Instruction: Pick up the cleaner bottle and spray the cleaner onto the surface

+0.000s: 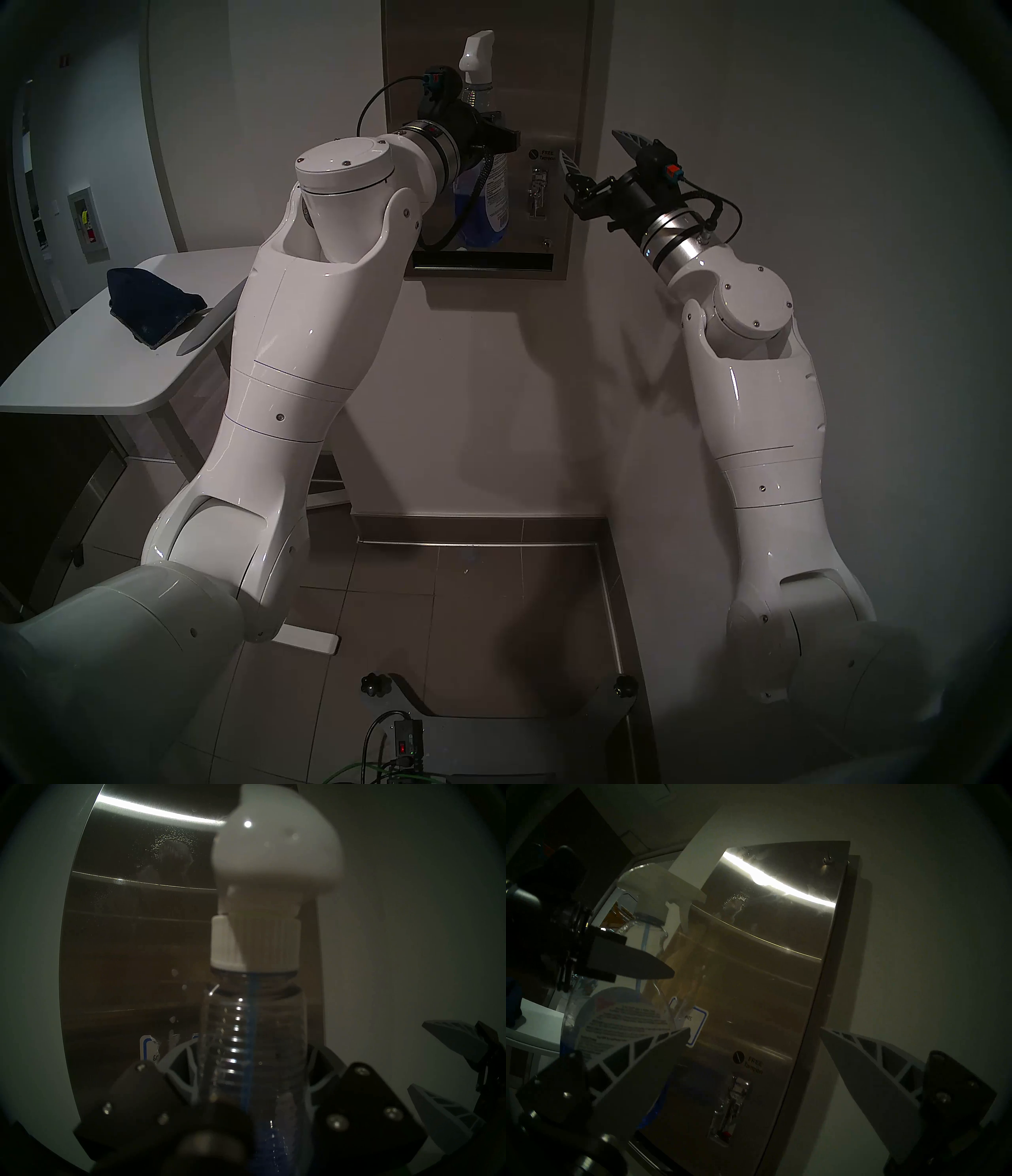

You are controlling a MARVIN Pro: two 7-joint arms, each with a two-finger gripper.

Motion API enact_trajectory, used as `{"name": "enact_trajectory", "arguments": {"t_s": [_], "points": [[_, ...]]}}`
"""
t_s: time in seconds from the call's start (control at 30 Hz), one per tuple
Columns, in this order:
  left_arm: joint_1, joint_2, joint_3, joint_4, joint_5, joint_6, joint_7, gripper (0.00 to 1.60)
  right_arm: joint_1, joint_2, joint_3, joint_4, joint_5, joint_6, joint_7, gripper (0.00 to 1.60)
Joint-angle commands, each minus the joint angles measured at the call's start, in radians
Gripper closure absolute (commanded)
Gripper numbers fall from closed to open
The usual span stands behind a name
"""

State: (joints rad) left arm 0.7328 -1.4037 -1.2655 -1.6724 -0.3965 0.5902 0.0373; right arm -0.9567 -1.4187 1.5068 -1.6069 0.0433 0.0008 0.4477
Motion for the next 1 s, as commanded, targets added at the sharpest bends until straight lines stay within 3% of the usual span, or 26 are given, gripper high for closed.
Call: {"name": "enact_trajectory", "arguments": {"t_s": [0.0,0.4,0.47,0.7,0.9,0.97], "points": [[-0.084,-0.013,-0.014,-0.030,0.005,-0.021,-0.003,1.60,0.101,-0.010,0.003,-0.044,0.006,0.022,0.019,0.00],[-0.089,-0.018,-0.017,-0.021,0.015,-0.012,-0.016,1.60,0.217,-0.021,-0.023,0.011,-0.003,0.095,0.088,0.00],[-0.089,-0.018,-0.017,-0.021,0.016,-0.012,-0.017,1.60,0.183,-0.027,-0.017,-0.012,-0.002,0.092,0.088,0.00],[-0.090,-0.021,-0.019,-0.018,0.022,-0.007,-0.026,1.60,0.268,-0.051,-0.023,0.044,0.009,0.151,0.120,0.00],[-0.090,-0.022,-0.021,-0.016,0.026,-0.003,-0.030,1.60,0.277,-0.068,-0.016,0.055,0.017,0.184,0.134,0.00],[-0.089,-0.023,-0.021,-0.016,0.028,-0.002,-0.033,1.60,0.358,-0.070,-0.025,0.113,0.021,0.220,0.148,0.00]]}}
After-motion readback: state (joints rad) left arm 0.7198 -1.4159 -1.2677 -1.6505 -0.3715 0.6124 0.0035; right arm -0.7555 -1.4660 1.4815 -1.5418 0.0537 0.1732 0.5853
